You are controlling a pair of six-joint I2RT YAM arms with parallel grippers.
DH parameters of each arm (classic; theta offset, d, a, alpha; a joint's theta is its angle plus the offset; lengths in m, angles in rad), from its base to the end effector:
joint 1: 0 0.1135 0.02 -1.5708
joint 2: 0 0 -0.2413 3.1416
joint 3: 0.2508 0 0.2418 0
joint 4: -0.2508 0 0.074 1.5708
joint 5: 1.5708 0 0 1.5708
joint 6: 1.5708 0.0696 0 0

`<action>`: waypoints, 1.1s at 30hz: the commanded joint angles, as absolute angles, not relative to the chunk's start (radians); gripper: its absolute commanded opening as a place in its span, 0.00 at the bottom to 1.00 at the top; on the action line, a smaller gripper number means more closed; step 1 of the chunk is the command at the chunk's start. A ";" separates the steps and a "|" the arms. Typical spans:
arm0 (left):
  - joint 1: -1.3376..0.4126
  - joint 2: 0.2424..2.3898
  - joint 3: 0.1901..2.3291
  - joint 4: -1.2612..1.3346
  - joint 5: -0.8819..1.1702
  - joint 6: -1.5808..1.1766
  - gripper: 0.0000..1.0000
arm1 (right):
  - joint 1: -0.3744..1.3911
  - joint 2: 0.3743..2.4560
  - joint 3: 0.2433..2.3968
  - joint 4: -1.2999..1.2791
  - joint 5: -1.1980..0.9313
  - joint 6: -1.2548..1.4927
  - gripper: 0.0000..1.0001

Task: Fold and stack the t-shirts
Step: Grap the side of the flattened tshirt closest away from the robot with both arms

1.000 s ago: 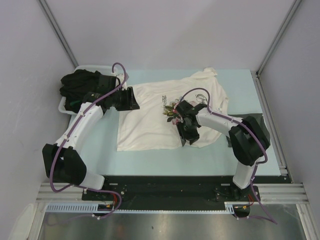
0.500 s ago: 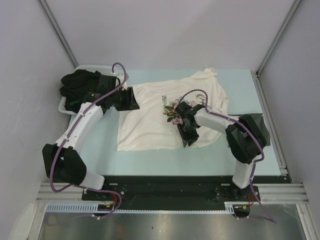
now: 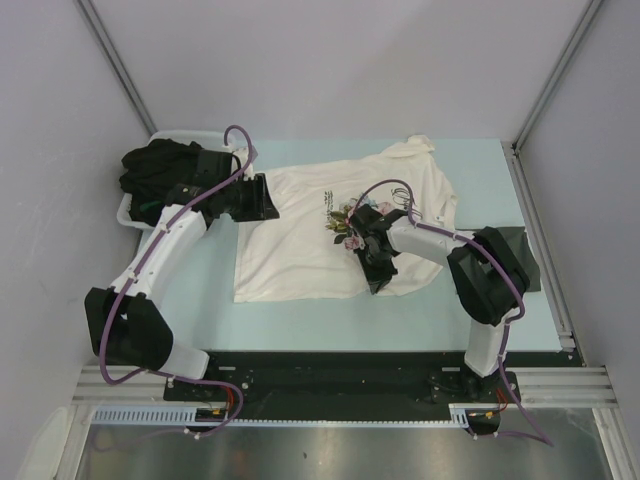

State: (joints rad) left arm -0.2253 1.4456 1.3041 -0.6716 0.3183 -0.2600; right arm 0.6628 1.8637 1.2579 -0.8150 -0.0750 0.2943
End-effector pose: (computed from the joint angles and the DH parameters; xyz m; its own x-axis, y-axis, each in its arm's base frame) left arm 0.3134 -0.0942 0.2775 -0.7927 -0.0688 -0.6057 0.2256 0.8899 -0.3964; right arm 0.2631 0.2120 0.1187 -0.9265 -0.3562 -0.1215 -0.3696 0.9222 0.1142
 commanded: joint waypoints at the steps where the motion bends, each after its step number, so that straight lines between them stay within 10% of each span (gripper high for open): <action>1: -0.232 1.437 1.351 -0.669 0.321 -0.236 0.52 | 0.652 1.870 1.258 -0.795 -0.064 0.275 0.05; 33: -0.232 1.439 1.353 -0.660 0.345 -0.247 0.52 | 0.621 1.560 1.276 -1.264 -0.161 0.417 0.00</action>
State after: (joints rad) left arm -0.2253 1.4532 1.3224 -0.6758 0.3222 -0.2604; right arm 0.6262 1.6394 1.2568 -1.1507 -0.1455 0.3920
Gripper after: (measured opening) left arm 0.518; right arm 0.018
